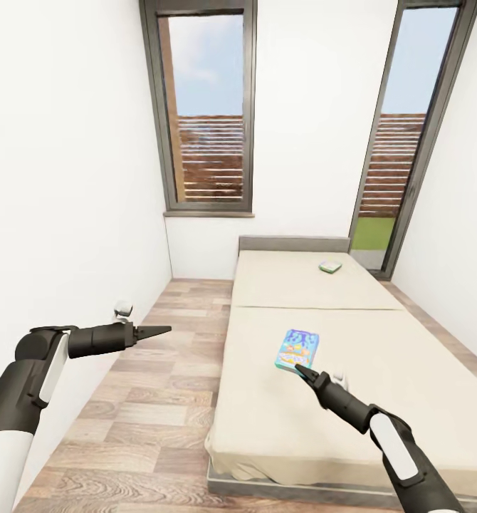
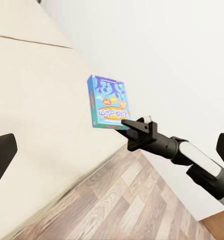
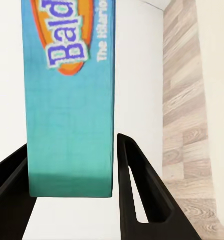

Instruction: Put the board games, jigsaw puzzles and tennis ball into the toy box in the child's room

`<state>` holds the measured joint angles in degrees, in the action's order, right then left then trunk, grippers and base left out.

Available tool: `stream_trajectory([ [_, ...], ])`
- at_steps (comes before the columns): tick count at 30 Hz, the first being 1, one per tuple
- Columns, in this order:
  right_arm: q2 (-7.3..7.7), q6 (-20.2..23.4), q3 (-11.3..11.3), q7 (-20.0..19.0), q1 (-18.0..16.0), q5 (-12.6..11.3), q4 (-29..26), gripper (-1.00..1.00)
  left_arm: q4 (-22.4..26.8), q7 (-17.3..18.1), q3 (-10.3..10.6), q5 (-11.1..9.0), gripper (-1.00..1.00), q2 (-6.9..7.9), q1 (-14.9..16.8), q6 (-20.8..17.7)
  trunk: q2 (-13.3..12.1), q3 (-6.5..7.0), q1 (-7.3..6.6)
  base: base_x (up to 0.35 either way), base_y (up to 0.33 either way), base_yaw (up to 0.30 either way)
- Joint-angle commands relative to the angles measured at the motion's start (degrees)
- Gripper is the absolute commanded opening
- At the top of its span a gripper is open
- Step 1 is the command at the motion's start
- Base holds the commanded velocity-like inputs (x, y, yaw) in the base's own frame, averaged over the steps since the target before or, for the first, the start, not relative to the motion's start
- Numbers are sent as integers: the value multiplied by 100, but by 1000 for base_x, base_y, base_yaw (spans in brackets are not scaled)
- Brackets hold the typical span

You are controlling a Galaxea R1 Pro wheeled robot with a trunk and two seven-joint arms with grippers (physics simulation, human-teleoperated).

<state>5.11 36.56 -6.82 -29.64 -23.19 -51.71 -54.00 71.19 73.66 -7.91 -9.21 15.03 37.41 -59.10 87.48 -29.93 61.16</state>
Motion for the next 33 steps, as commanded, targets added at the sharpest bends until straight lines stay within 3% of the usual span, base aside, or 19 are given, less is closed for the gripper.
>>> stream_trajectory([
  [1, -1, 39, 15, 0, -3, -8, -20, -100, 0, 9, -1, -10, 100, 1, 3, -42, -38, 12, -23, 0, 0, 0],
  [8, -1, -3, 222, -14, -2, -6, -104, -100, 0, 8, 6, -10, 100, 0, 3, -41, -319, 138, -177, 0, 0, 0],
  [25, -42, -38, 259, 33, -1, 11, -109, -100, -6, -51, 8, -1, 100, 0, 3, -41, -1001, 443, -550, 0, 0, 0],
  [33, -61, -346, 238, -22, -1, 471, -103, -100, -9, -95, 7, 13, 100, 0, 3, -41, -1322, 607, -726, 0, 0, -150],
])
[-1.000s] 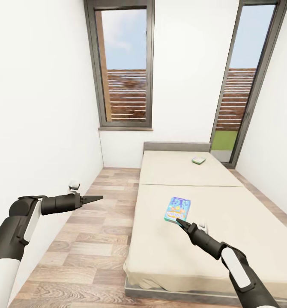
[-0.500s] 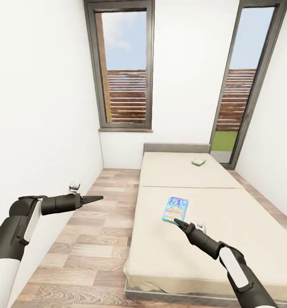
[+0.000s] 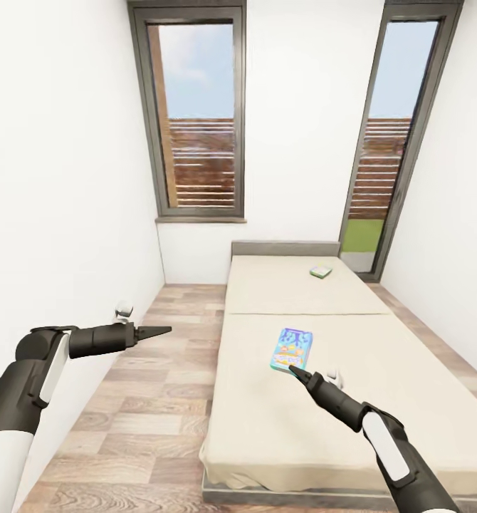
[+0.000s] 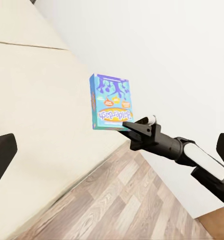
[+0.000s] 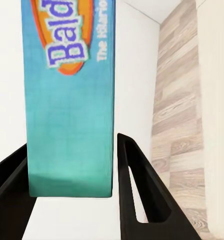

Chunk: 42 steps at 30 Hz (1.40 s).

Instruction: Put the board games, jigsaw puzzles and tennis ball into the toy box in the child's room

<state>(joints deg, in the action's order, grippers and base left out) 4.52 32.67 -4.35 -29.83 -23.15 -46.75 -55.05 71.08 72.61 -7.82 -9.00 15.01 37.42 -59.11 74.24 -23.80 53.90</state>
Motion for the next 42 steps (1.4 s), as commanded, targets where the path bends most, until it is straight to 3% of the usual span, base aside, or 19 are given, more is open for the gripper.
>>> stream_trajectory([
  [1, 0, 35, -10, -6, -5, -13, 2, -100, 2, 9, -1, -8, 100, 2, 2, -40, -38, 16, -23, 0, 0, -240],
  [42, -26, -123, -14, -14, 4, 49, 15, -100, 2, 4, 0, 47, 100, -7, 2, -40, -1682, 928, -923, 0, 0, -257],
])
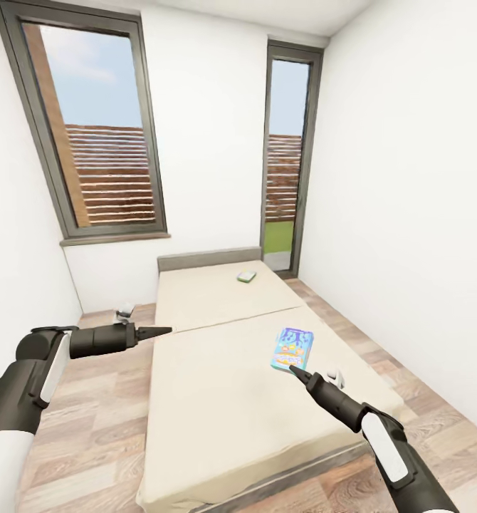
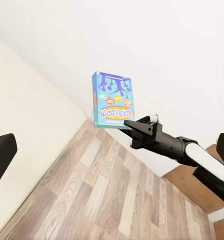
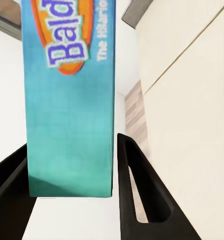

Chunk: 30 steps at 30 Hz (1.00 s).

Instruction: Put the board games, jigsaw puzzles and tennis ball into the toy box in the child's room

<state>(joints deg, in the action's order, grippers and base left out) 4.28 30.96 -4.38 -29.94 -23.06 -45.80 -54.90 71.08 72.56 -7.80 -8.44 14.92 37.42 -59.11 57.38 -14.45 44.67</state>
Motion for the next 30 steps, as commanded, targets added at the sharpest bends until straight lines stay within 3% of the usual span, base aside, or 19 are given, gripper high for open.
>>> stream_trajectory([
  [1, 0, 49, -10, -4, -6, -45, 2, -100, 2, 3, -2, -9, 100, 2, 2, -39, -36, 16, -22, 0, 0, -258],
  [18, 3, 42, -14, -4, -6, -43, 13, -100, -2, -195, 4, -12, 100, -5, 2, -39, -718, 410, -395, 0, 0, -253],
  [23, 3, 42, -12, -4, -8, -43, 20, -100, -6, -203, 165, -17, 100, 1, 2, -39, -919, 527, -505, 0, 0, -240],
  [30, 1, 42, -10, -4, -6, -43, 23, -100, -6, -207, 214, -17, 100, 2, 2, -39, -1200, 693, -659, 0, 0, -226],
])
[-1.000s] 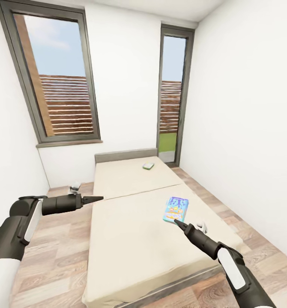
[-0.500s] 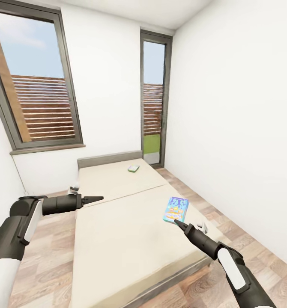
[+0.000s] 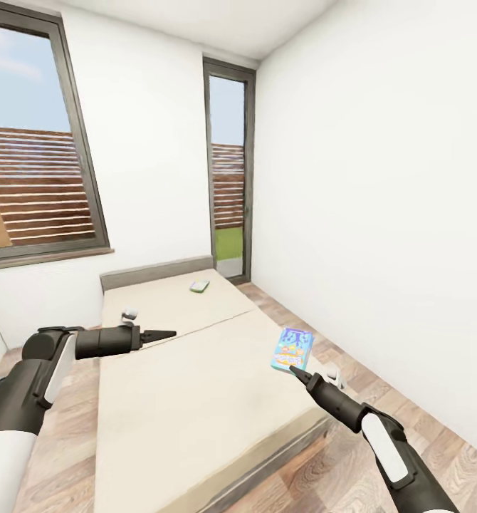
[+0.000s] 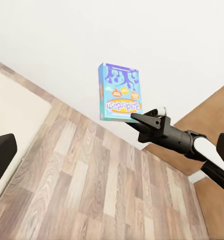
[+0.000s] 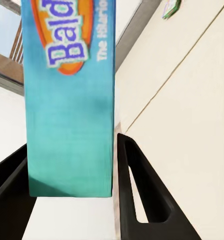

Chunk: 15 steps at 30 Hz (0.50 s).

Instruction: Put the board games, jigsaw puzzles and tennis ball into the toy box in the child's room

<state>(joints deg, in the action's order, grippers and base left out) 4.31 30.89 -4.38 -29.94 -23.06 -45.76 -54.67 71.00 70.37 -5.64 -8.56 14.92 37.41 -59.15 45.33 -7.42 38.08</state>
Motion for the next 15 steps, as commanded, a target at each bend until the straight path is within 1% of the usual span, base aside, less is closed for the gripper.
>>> stream_trajectory([
  [1, -3, 48, -10, -3, -6, -47, 0, -100, 2, 12, -1, -6, 100, 2, 3, -35, -35, 15, -21, 0, 0, -221],
  [15, -9, 48, -10, -3, -6, -47, 0, -100, 2, 12, 9, -6, 100, 2, 3, -35, -596, 358, -329, 0, 0, -207],
])
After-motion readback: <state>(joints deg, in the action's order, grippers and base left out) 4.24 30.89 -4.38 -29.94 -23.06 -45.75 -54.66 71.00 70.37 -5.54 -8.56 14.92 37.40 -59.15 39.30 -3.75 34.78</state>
